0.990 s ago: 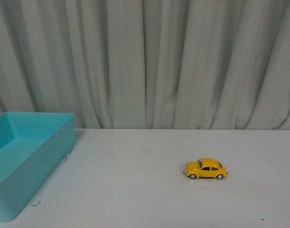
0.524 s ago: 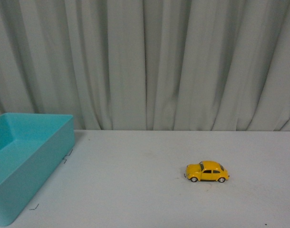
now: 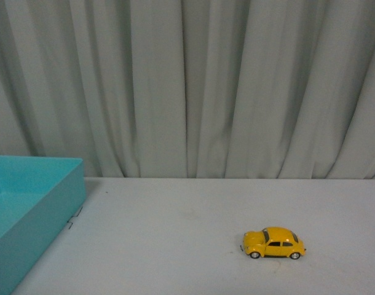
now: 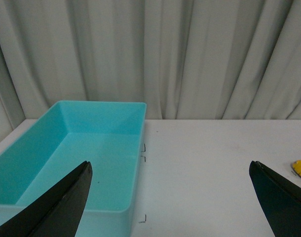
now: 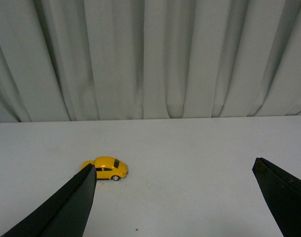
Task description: Wind up and store yellow beetle toy
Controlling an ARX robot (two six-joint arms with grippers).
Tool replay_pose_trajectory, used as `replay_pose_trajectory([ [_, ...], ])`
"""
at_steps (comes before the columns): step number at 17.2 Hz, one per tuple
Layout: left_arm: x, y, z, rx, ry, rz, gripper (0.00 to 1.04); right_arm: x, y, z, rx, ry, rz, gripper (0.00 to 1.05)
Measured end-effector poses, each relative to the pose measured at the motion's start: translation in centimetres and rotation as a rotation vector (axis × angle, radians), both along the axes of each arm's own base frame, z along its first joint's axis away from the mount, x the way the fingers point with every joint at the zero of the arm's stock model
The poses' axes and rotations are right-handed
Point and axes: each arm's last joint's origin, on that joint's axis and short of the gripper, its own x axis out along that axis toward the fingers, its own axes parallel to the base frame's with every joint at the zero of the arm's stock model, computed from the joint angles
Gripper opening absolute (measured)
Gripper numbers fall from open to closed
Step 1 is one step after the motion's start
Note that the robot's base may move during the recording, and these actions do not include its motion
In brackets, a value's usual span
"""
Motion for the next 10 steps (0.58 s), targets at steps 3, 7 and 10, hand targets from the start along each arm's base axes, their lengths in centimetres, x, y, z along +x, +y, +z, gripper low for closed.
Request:
replay_pose_trajectory([
  [3,0.00,0.00,0.01,0.000,-0.001,0.000,0.98,0.00,0.00,0.00,0.000,0.000,0.000,0.98],
  [7,0.00,0.00,0.00,0.000,0.000,0.000,0.98,0.00,0.00,-0.03,0.000,0.003,0.000,0.98],
  [10,0.00,0.00,0.00,0.000,0.000,0.000,0.98,0.00,0.00,-0.01,0.000,0.001,0.000,0.98],
])
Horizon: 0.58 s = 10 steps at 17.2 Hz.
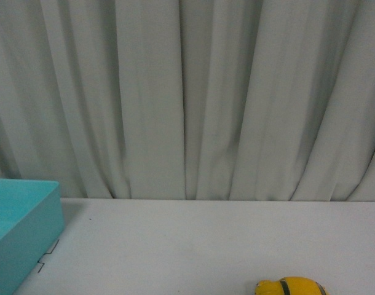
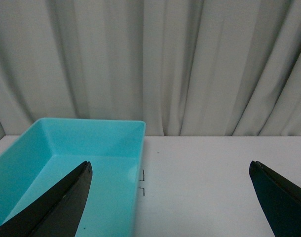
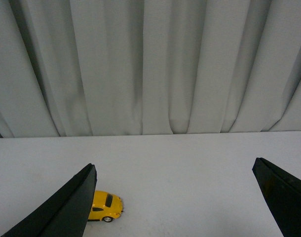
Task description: Wind up and store yellow beetle toy
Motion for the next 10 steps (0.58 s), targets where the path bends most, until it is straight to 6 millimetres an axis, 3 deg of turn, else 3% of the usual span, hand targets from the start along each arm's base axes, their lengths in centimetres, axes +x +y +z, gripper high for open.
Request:
replay_pose_trajectory([
  [7,0.00,0.00,0.00,0.000,0.000,0.000,0.98,0.00,0.00,0.00,0.000,0.000,0.000,0.98],
  [9,0.00,0.01,0.00,0.000,0.000,0.002,0.98,0.16,0.21,-0.56,0.100,0.162,-0.129,0.98],
  [10,0.00,-0.01,0.00,0.000,0.000,-0.002,0.98,0.25,-0.16,-0.56,0.142,0.157,-0.165,0.98],
])
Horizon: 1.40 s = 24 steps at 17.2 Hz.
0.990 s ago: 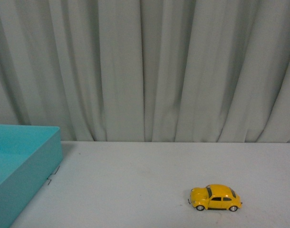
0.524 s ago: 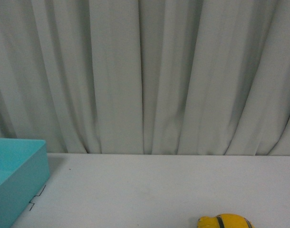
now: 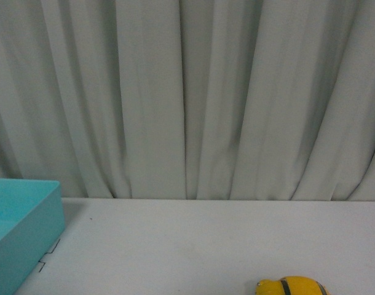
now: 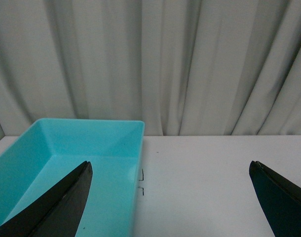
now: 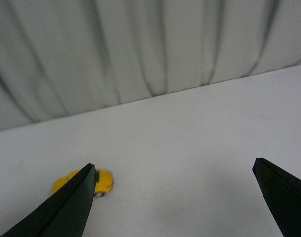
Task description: Wind up and store yellow beetle toy
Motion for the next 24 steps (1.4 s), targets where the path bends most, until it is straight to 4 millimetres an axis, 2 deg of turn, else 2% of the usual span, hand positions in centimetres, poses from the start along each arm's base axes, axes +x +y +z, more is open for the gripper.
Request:
replay_pose_trajectory([
  [2,0.0,0.0,0.0,0.000,0.000,0.003,0.98,1.1,-2.9,0.8,0.043,-0.092,-0.150,0.98],
  [4,0.0,0.0,0.0,0.000,0.000,0.003,0.98,2.9,-5.6,0.9,0.014,-0.086,-0.158,0.98],
  [6,0.0,0.0,0.0,0.000,0.000,0.003,0.98,6.8,-7.5,3.0,-0.067,-0.147,-0.089,0.98],
  [8,0.0,0.0,0.0,0.000,0.000,0.002,0.98,10.4,-8.0,4.3,-0.113,-0.176,-0.019,0.98],
  [10,0.0,0.0,0.0,0.000,0.000,0.003,0.98,15.2,-7.9,4.7,-0.169,-0.153,0.107,0.98],
  [12,0.0,0.0,0.0,0.000,0.000,0.002,0.98,20.3,-6.5,4.3,-0.220,-0.106,0.298,0.98],
  [14,0.0,0.0,0.0,0.000,0.000,0.003,0.98,26.1,-4.2,2.8,-0.314,-0.035,0.552,0.98],
  [16,0.0,0.0,0.0,0.000,0.000,0.002,0.98,29.4,-1.9,1.9,-0.388,0.024,0.811,0.98],
  [19,0.0,0.0,0.0,0.000,0.000,0.003,0.98,30.8,0.6,2.0,-0.494,0.076,1.160,0.98],
  [23,0.0,0.0,0.0,0.000,0.000,0.002,0.98,28.9,1.7,-2.5,-0.555,0.281,1.495,0.98],
  [24,0.0,0.0,0.0,0.000,0.000,0.002,0.98,28.4,1.9,-3.1,-0.586,0.301,1.557,0.98],
])
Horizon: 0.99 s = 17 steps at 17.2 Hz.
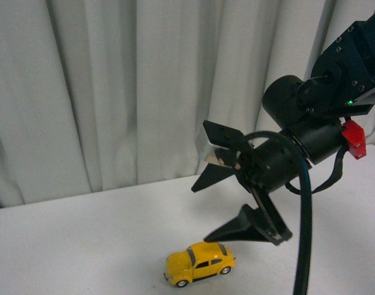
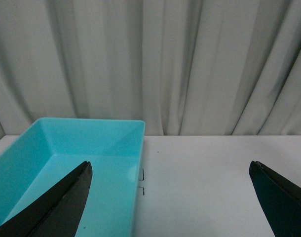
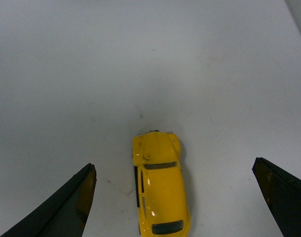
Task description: Wind up and store yellow beetle toy
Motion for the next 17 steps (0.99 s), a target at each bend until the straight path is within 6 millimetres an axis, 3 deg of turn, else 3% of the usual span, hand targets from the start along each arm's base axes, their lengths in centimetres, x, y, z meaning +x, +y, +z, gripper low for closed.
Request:
replay_pose_trajectory([
  [5,0.0,0.0,0.0,0.000,0.000,0.000,0.98,0.4,0.6,-2.3,-0.121,-0.039,0.211,0.98],
  [10,0.0,0.0,0.0,0.000,0.000,0.000,0.98,2.3,1.2,-4.3,-0.209,-0.051,0.233,0.98],
  [17,0.0,0.0,0.0,0.000,0.000,0.000,0.98,2.2,2.5,-5.7,-0.289,-0.006,0.191,0.96],
])
